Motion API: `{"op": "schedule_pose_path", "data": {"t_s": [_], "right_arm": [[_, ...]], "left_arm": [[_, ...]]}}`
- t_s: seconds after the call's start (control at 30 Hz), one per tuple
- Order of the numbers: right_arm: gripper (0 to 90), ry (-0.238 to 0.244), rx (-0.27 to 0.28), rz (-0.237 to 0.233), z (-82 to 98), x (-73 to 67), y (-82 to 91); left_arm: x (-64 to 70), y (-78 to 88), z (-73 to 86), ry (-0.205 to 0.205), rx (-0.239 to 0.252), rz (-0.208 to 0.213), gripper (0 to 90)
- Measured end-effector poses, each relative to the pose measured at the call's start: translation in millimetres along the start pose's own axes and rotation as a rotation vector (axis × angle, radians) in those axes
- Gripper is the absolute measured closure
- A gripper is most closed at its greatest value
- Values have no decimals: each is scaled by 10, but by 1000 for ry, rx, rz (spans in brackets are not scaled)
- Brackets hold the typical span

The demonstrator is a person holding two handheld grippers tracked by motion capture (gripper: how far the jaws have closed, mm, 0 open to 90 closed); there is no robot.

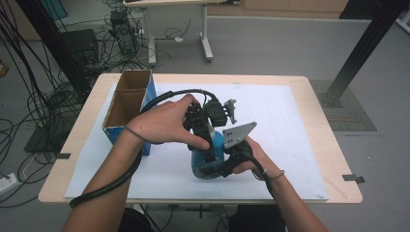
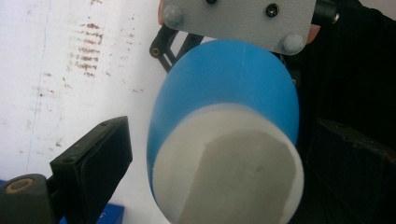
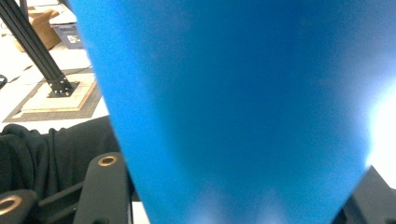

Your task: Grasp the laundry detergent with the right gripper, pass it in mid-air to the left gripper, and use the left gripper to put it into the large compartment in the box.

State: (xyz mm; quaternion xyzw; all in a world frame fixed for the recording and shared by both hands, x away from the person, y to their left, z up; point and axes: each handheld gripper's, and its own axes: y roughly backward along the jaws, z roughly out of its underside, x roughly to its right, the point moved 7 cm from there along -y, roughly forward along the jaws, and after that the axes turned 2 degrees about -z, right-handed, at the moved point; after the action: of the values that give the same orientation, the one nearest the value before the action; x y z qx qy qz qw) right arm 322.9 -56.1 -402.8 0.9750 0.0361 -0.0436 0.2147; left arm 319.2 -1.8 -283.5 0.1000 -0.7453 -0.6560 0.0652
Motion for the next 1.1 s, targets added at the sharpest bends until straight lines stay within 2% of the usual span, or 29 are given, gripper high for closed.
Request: {"op": "schedule_pose_path", "data": {"t_s": [1.1], "right_arm": [[409,19,-7,1,-20,-5,-1]], "left_arm": [[10,7,-2,8,1,5,71]]}}
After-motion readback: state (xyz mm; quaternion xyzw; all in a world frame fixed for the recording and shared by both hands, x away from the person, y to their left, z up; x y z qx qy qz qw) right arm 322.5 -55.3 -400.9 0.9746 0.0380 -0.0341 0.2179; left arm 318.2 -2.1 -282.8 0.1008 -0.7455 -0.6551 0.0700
